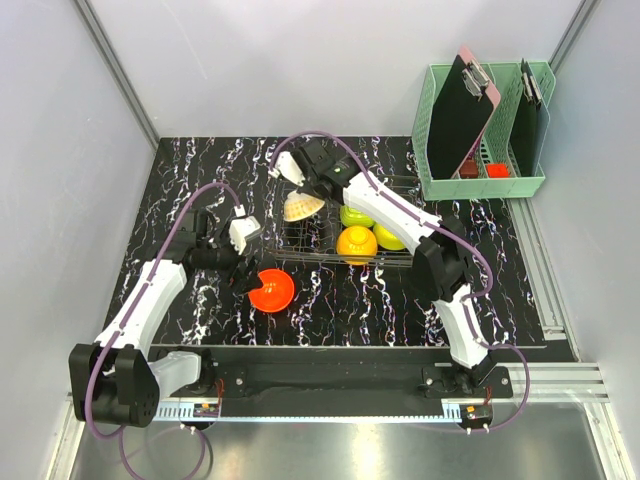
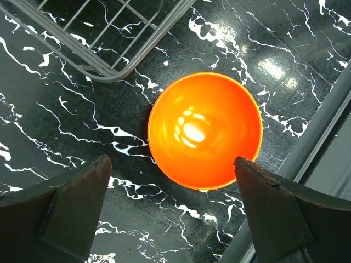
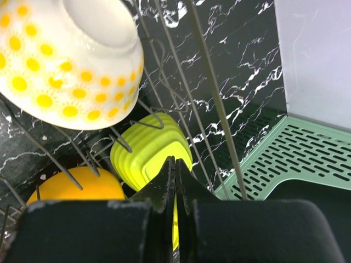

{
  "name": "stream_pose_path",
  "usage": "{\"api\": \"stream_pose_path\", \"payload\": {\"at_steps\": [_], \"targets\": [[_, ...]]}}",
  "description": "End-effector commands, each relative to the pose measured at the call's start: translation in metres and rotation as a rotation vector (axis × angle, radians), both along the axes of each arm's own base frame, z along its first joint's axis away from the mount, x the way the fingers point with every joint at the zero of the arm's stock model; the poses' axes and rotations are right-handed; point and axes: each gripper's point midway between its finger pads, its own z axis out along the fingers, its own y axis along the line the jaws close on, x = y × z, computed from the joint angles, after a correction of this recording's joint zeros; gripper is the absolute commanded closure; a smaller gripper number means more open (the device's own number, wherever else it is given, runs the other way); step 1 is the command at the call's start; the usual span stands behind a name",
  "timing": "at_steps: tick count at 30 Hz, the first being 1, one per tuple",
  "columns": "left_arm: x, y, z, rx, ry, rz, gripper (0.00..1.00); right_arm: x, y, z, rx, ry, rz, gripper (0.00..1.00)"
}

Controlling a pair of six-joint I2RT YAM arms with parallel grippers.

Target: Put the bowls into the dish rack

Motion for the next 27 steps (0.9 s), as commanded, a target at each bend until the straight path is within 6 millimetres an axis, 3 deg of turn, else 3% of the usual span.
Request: {"api": "stream_pose_path", "payload": {"at_steps": [1, 3, 5, 6, 9, 10, 15, 20, 27], "targets": [[0.005, -0.004, 0.009, -0.030, -0.049, -0.021, 0.01, -0.007, -0.001, 0.042, 0.057, -0.072, 0.009, 1.00], [0.006, -0.004, 0.009, -0.029, -0.048, -0.019, 0.01, -0.012, 0.002, 0.042, 0.061, -0.058, 0.038, 0.95], [0.007, -0.004, 0.010, -0.029, -0.048, -0.016, 0.01, -0.019, 0.006, 0.044, 0.068, -0.045, 0.083, 0.81], [0.008, -0.003, 0.010, -0.027, -0.047, -0.013, 0.01, -0.022, 0.008, 0.043, 0.059, -0.041, 0.113, 0.59], [0.009, -0.004, 0.010, -0.031, -0.043, -0.015, 0.01, -0.033, 0.016, 0.041, 0.038, -0.023, 0.205, 0.20], [0.009, -0.004, 0.011, -0.032, -0.042, -0.016, 0.01, -0.038, 0.018, 0.041, 0.028, -0.020, 0.232, 0.11], [0.010, -0.001, 0.011, -0.019, -0.051, -0.008, 0.01, -0.055, 0.033, 0.040, -0.009, -0.033, 0.379, 0.04], [0.009, 0.001, 0.009, -0.010, -0.044, -0.001, 0.01, -0.075, 0.044, 0.027, -0.079, -0.044, 0.515, 0.01], [0.005, 0.006, 0.001, 0.008, -0.026, 0.014, 0.01, -0.075, 0.066, 0.016, -0.136, -0.070, 0.599, 0.00]]}}
